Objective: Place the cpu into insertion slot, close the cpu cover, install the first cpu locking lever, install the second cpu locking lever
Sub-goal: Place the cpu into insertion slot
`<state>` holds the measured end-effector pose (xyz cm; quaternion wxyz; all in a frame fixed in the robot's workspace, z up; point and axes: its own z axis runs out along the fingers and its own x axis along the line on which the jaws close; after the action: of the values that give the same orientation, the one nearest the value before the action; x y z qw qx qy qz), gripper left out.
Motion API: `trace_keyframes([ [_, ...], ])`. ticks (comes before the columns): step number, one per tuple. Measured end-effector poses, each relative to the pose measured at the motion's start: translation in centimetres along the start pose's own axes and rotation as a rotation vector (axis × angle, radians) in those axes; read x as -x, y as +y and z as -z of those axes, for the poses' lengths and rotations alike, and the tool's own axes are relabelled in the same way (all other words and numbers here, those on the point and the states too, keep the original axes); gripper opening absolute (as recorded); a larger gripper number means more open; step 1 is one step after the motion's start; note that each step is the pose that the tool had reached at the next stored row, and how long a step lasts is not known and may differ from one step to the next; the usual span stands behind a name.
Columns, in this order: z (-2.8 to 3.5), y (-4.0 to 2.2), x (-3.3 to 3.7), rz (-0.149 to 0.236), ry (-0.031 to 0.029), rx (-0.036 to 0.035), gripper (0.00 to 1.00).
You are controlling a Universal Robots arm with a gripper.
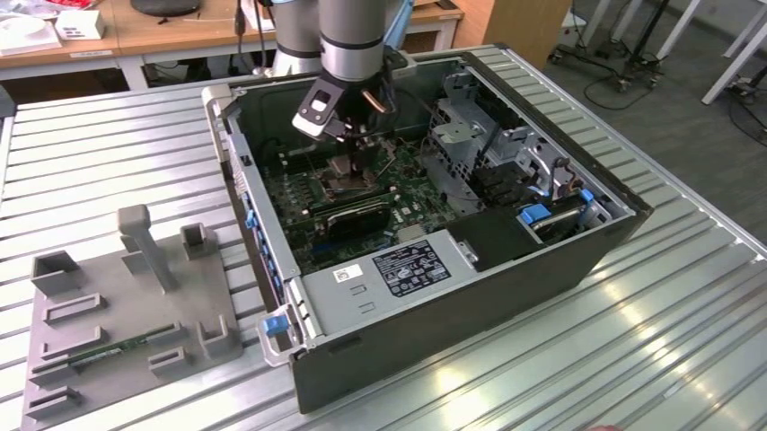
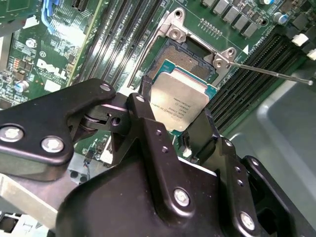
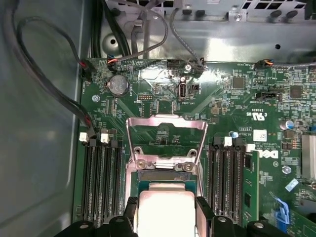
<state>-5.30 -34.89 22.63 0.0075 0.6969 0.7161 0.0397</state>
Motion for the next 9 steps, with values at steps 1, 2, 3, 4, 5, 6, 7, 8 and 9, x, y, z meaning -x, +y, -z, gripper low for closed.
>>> trace_keyframes([
  [1, -0.11, -0.01, 0.01, 0.001, 0.0007, 0.0004, 0.54],
  [2, -0.24, -0.04, 0.01, 0.001, 0.0012, 0.0007, 0.54],
  [3, -0.36, -0.06, 0.02, 0.001, 0.0019, 0.001, 0.54],
  [4, -0.49, -0.09, 0.02, 0.001, 0.0027, 0.0013, 0.54],
  [5, -0.62, -0.12, 0.03, 0.001, 0.0034, 0.0014, 0.54],
  [6, -0.74, -0.15, 0.03, 0.001, 0.0038, 0.0014, 0.54],
  [7, -0.87, -0.2, 0.04, 0.001, 0.0041, 0.0014, 0.54],
  [8, -0.99, -0.23, 0.04, 0.001, 0.0045, 0.0015, 0.54],
  [9, -1.12, -0.27, 0.05, 0.001, 0.0048, 0.0015, 0.54],
])
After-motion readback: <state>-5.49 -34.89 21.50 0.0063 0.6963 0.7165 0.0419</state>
